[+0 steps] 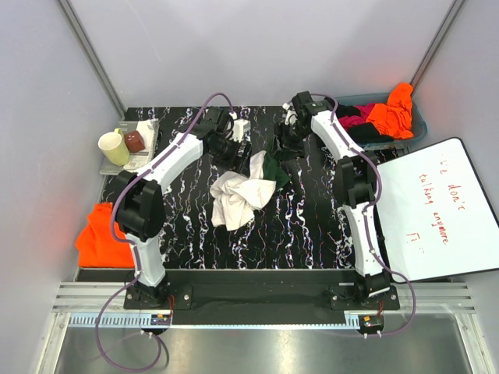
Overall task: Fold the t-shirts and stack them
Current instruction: Flatten the tshirt out
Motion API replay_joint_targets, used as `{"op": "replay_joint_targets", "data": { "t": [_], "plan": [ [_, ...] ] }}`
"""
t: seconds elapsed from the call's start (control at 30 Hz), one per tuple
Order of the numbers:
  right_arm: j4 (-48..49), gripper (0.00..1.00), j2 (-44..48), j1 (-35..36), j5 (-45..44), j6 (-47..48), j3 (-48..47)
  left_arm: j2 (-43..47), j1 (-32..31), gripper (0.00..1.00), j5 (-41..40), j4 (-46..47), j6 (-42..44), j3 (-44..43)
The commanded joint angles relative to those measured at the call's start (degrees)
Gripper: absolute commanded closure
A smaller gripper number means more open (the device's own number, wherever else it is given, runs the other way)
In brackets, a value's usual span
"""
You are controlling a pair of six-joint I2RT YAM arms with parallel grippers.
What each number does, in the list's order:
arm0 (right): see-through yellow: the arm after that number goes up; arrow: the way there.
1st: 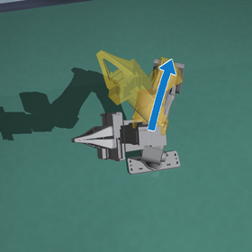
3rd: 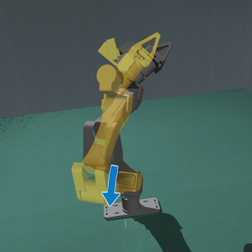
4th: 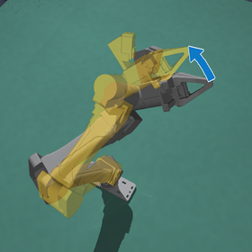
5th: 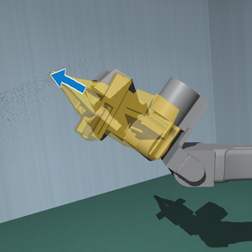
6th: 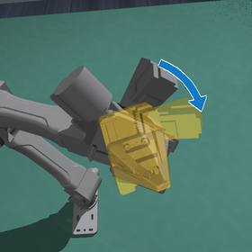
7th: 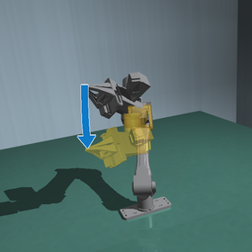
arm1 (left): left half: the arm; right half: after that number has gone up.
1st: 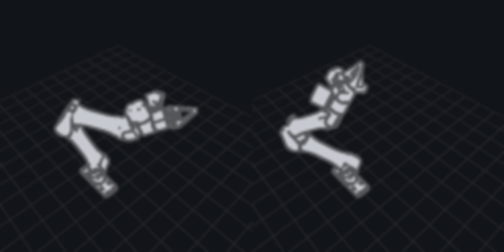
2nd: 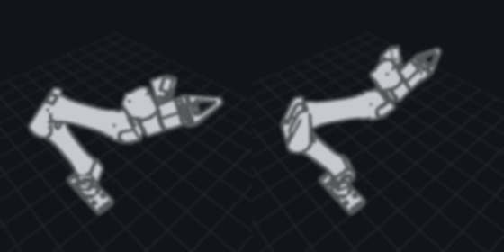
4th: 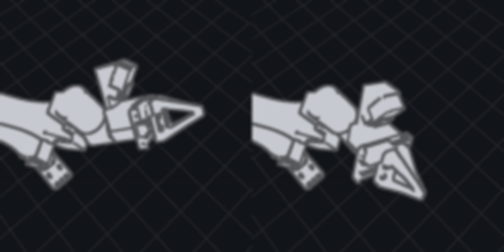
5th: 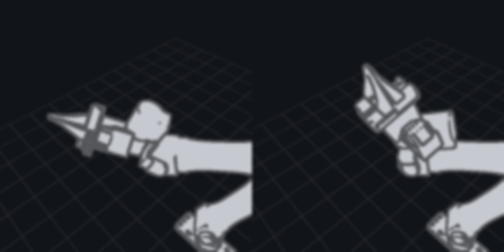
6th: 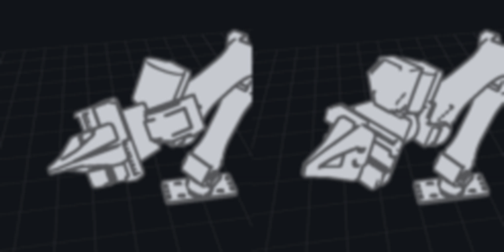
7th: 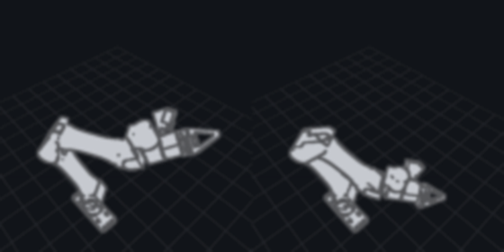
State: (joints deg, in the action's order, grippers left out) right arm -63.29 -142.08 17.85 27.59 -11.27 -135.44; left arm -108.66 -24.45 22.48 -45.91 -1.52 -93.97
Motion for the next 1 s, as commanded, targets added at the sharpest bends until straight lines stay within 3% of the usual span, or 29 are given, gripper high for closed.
{"op": "replay_joint_targets", "data": {
  "t": [0.0,0.37,0.73,0.9,0.93,0.97],
  "plan": [
    [-1.9,0.35,9.7,0.5,-2.8,1.8,1.8,1.7,-0.1,0.17,-0.7,0.0,0.5,0.0],
    [-1.9,0.3,11.0,0.7,0.9,1.8,3.8,1.2,-1.6,0.15,-0.7,-0.7,0.8,-0.7],
    [-2.3,0.3,5.3,3.5,6.0,2.4,4.2,-2.4,-6.0,0.29,-2.9,-4.9,3.1,-3.8],
    [-2.4,0.36,2.6,4.4,7.4,1.8,1.9,-3.7,-6.9,0.55,-3.5,-5.9,3.5,-3.9],
    [-2.7,0.51,1.9,4.4,8.3,1.8,1.4,-4.2,-6.9,0.62,-3.9,-6.2,3.4,-3.8],
    [-3.0,0.6,1.5,4.4,8.4,1.8,1.1,-4.5,-6.9,0.69,-4.5,-6.3,3.4,-3.8]
  ]
}}
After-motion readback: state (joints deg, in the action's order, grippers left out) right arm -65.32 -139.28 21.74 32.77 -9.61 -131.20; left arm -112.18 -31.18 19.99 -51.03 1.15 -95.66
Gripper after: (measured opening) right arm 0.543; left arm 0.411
